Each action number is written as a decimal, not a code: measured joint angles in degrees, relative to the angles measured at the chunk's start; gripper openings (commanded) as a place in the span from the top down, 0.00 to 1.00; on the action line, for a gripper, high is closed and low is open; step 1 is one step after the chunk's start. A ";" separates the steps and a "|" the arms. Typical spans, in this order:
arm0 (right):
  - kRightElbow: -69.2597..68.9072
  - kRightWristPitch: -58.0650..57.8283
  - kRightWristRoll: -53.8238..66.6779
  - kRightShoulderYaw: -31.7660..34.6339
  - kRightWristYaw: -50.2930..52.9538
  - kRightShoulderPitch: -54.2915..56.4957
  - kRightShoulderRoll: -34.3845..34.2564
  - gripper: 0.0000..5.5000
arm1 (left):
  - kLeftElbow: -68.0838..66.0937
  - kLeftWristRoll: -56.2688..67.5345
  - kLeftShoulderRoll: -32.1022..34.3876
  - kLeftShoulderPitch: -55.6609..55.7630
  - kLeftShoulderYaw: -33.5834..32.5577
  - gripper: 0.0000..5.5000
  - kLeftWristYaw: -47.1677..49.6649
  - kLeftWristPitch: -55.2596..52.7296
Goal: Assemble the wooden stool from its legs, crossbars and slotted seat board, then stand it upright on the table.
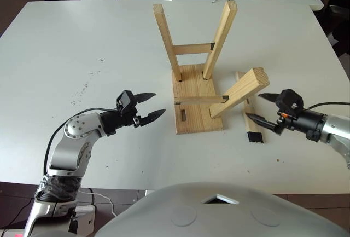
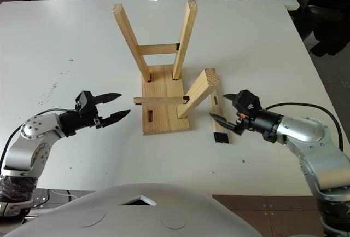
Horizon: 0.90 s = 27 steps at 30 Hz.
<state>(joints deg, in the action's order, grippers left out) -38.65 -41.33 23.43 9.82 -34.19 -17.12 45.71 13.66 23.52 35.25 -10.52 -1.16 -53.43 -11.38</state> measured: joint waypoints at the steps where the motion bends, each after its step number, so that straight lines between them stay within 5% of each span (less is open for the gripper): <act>1: -2.82 -3.87 0.03 0.36 4.24 -0.54 -2.68 0.23 | 0.52 0.02 -0.01 -1.13 -0.81 0.38 0.43 0.09; 9: -13.42 -20.89 0.25 -3.16 21.04 -4.69 -16.60 0.23 | 2.18 0.00 -0.24 -3.46 -1.87 0.38 2.10 -0.03; 19: -4.81 -13.86 -6.77 -7.40 24.46 -6.90 -18.87 0.23 | 1.65 0.00 -0.24 -1.37 -1.52 0.38 1.93 -0.26; 27: -0.91 -8.51 -7.21 -7.56 21.97 -8.76 -20.62 0.45 | 0.10 0.32 -1.30 -0.37 -3.98 0.38 4.62 -0.97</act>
<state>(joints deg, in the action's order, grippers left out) -39.55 -49.84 16.22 2.26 -12.22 -25.88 25.09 13.76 23.85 33.95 -10.89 -5.14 -48.81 -12.35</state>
